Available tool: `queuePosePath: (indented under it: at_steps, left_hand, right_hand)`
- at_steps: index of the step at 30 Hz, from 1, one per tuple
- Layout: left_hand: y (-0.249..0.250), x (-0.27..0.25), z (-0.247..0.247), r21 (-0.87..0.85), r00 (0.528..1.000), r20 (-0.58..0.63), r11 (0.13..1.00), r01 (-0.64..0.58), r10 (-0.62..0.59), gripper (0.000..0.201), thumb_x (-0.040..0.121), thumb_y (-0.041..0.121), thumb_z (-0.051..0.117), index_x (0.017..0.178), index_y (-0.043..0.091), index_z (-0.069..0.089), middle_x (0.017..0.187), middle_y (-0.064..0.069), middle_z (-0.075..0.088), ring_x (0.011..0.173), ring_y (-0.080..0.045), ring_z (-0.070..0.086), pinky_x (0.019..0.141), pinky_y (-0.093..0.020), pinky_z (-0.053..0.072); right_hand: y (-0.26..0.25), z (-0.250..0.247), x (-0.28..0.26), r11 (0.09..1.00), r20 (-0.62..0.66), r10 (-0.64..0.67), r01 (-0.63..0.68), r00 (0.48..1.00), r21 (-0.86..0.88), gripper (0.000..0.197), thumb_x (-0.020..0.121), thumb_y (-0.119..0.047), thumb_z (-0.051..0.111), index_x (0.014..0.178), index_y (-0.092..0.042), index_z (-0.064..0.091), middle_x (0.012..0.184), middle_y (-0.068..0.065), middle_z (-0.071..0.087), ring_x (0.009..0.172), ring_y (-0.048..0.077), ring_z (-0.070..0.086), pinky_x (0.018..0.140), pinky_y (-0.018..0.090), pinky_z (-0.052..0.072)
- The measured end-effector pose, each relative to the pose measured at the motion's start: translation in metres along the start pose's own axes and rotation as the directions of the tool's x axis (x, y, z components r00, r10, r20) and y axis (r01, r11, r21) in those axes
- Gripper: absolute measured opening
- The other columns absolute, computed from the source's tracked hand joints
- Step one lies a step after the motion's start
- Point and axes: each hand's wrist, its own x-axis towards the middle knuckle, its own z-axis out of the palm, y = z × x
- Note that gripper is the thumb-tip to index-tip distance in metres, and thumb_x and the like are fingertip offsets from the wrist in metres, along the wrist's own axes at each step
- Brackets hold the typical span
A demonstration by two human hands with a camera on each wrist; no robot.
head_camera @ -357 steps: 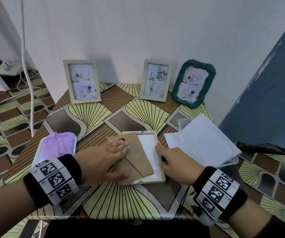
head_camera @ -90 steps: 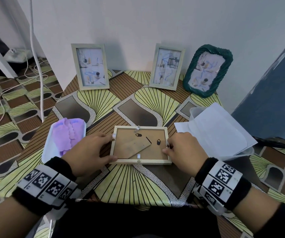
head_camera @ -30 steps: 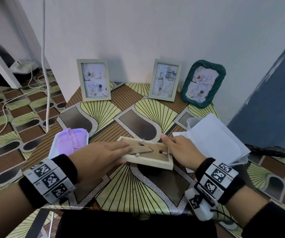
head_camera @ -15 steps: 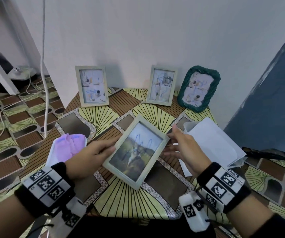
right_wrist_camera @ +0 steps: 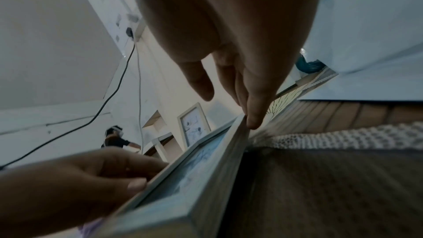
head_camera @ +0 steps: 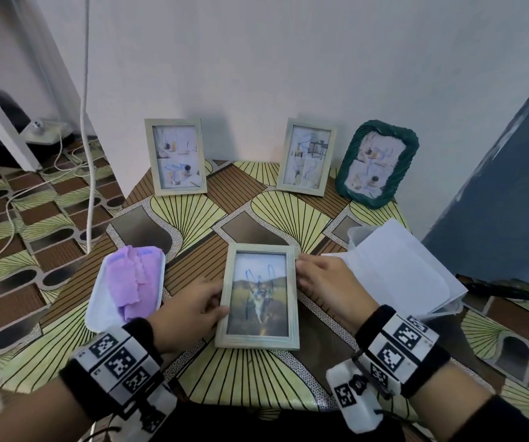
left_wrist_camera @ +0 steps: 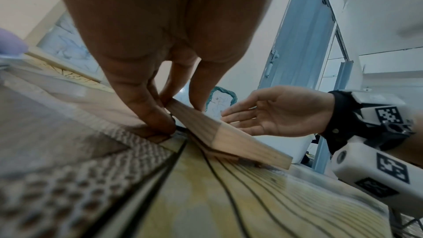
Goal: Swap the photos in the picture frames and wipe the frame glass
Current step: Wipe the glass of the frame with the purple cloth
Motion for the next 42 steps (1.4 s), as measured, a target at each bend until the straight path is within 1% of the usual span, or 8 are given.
queuePosePath:
  at_steps: [6,11,16,22,26,29,37,42]
  left_hand:
    - [0.003,0.001,0.000,0.045,0.999,-0.008,0.998,0.054,-0.054,0.020,0.091,0.019,0.062,0.111,0.025,0.061,0.094,-0.001,0.056,0.090,-0.012,0.053,0.084,-0.027,0.045]
    - [0.005,-0.006,-0.008,0.077,0.991,-0.133,0.997,-0.005,0.015,0.034,0.086,0.020,0.066,0.116,0.035,0.058,0.104,0.002,0.050,0.096,-0.007,0.050,0.086,-0.022,0.042]
    - [-0.011,-0.023,-0.033,0.305,0.956,-0.294,0.947,0.096,-0.002,0.061,0.085,0.031,0.070,0.141,0.019,0.050,0.130,-0.005,0.052,0.123,-0.017,0.046,0.103,-0.025,0.034]
    - [-0.047,-0.046,-0.069,0.502,0.951,-0.104,0.810,0.303,-0.291,0.070,0.089,0.051,0.058,0.144,0.014,0.036,0.148,-0.010,0.035,0.143,-0.024,0.025,0.112,-0.035,0.030]
    - [-0.058,-0.057,-0.071,0.532,0.918,0.002,0.777,0.335,-0.397,0.077,0.094,0.056,0.045,0.155,0.023,0.012,0.163,-0.004,0.005,0.144,-0.023,0.030,0.108,-0.034,0.037]
    - [-0.060,-0.055,-0.068,0.596,0.923,0.013,0.744,0.302,-0.385,0.067,0.100,0.046,0.038,0.155,0.024,0.007,0.163,-0.006,0.006,0.141,-0.026,0.035,0.103,-0.034,0.041]
    - [-0.058,-0.046,-0.065,0.699,0.940,-0.010,0.670,0.250,-0.341,0.059,0.100,0.036,0.041,0.152,0.018,0.021,0.149,-0.008,0.038,0.130,-0.025,0.045,0.089,-0.027,0.039]
    - [-0.058,-0.049,-0.070,0.622,0.961,-0.098,0.738,0.262,-0.259,0.032,0.095,0.018,0.048,0.126,0.015,0.055,0.115,-0.010,0.063,0.094,-0.033,0.061,0.077,-0.035,0.047]
  right_hand:
    - [0.005,0.005,-0.014,0.887,0.207,-0.057,0.145,0.977,-0.439,0.030,0.094,-0.025,0.055,0.124,-0.023,0.055,0.113,-0.007,0.070,0.103,0.014,0.066,0.095,0.043,0.052]
    - [0.002,0.006,-0.026,0.766,0.287,-0.059,0.227,0.956,-0.602,0.039,0.096,-0.037,0.055,0.130,-0.024,0.042,0.111,-0.004,0.068,0.094,0.014,0.066,0.087,0.040,0.054]
    - [0.007,0.005,-0.032,0.669,0.364,-0.046,0.299,0.930,-0.681,0.059,0.098,-0.046,0.049,0.147,-0.019,0.029,0.151,0.001,0.043,0.121,0.020,0.057,0.101,0.034,0.046]
    - [0.009,0.005,-0.030,0.610,0.340,-0.006,0.273,0.940,-0.744,0.064,0.101,-0.041,0.046,0.154,-0.014,0.022,0.162,0.000,0.025,0.133,0.022,0.048,0.107,0.034,0.042]
    - [0.013,0.009,-0.027,0.576,0.320,0.050,0.235,0.946,-0.783,0.069,0.103,-0.038,0.042,0.157,-0.010,0.010,0.166,0.006,0.008,0.152,0.019,0.013,0.122,0.030,0.017]
    - [0.013,0.012,-0.023,0.529,0.319,0.080,0.231,0.944,-0.816,0.069,0.105,-0.034,0.036,0.157,-0.005,0.002,0.166,0.009,0.002,0.153,0.017,-0.001,0.120,0.026,0.006]
    - [0.009,0.014,-0.017,0.486,0.339,0.143,0.232,0.930,-0.842,0.065,0.106,-0.027,0.034,0.156,-0.001,0.001,0.165,0.014,0.003,0.153,0.022,0.005,0.121,0.029,0.011]
    - [0.007,0.011,-0.017,0.500,0.338,0.103,0.244,0.936,-0.831,0.066,0.104,-0.034,0.042,0.156,-0.006,0.013,0.164,0.011,0.016,0.149,0.024,0.024,0.117,0.032,0.027]
